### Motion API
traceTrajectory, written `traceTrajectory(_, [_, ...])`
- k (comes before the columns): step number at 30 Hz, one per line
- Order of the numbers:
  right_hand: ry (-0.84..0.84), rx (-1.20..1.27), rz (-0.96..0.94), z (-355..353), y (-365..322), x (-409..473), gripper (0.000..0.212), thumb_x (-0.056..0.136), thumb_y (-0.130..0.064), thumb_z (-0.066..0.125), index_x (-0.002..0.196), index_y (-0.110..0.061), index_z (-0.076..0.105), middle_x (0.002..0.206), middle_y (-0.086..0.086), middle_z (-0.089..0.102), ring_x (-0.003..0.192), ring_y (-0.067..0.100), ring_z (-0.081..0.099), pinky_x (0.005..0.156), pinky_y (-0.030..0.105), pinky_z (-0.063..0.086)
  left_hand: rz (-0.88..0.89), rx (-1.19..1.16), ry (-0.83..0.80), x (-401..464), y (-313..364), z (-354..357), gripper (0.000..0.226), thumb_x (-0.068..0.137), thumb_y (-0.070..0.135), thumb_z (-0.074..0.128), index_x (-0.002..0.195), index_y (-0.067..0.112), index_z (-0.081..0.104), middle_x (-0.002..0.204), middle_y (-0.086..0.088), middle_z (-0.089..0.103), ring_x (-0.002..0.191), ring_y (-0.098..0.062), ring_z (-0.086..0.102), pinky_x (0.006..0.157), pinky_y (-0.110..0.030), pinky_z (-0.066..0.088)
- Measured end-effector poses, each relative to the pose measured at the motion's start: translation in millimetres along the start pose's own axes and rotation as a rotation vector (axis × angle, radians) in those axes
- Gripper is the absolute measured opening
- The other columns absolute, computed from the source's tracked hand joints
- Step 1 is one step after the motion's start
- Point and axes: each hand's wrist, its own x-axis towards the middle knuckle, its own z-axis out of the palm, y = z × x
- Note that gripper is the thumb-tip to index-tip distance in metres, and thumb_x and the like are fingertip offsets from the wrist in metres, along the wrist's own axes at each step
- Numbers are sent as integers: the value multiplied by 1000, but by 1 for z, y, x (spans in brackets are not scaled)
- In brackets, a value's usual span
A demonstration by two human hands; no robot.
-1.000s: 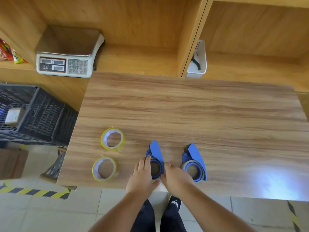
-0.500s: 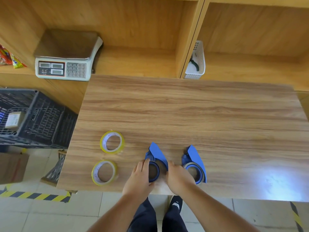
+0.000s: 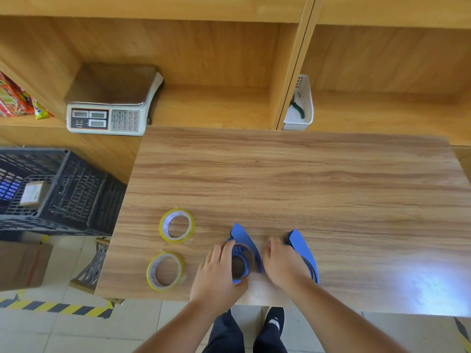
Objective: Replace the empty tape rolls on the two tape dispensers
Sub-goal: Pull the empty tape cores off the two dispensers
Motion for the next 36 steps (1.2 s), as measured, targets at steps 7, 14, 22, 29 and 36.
traceTrajectory(7, [137, -35, -106, -22, 2, 6, 41, 100, -35, 38, 139, -21, 45, 134, 5, 59, 123, 31, 50, 90, 45, 50, -17, -52, 160, 54, 20, -36, 86, 80, 53, 69, 153, 28, 30, 134, 7, 47, 130, -18, 47, 107, -34, 44])
traceTrajectory(14, [243, -115, -99, -33, 6, 16, 62, 100, -47, 38, 158, -32, 20, 170, -1, 15, 152, 32, 17, 120, 49, 27, -89, -42, 176, 125, 33, -49, 84, 79, 52, 73, 149, 30, 31, 139, 4, 47, 133, -22, 47, 107, -41, 45])
traceTrajectory(22, [230, -125, -25, -35, 21, 38, 68, 99, -56, 35, 159, -37, 12, 172, -2, 4, 155, 32, 10, 123, 51, 20, -194, -29, 42, 173, 25, -32, 88, 80, 50, 74, 153, 29, 29, 146, 5, 46, 136, -26, 45, 105, -47, 46])
traceTrajectory(29, [217, -115, 25, -33, 37, 47, 68, 98, -58, 37, 159, -38, 14, 171, -1, 10, 154, 32, 15, 123, 50, 24, -234, -37, 3, 199, 19, -17, 80, 82, 44, 77, 148, 26, 35, 143, -1, 47, 132, -31, 49, 102, -48, 49])
traceTrajectory(36, [177, -87, 19, -33, 54, 39, 71, 98, -60, 36, 159, -37, 9, 170, -3, 13, 153, 29, 20, 120, 46, 30, -215, 1, 56, 190, 25, -14, 97, 76, 50, 75, 154, 30, 22, 156, -2, 31, 141, -30, 37, 110, -50, 42])
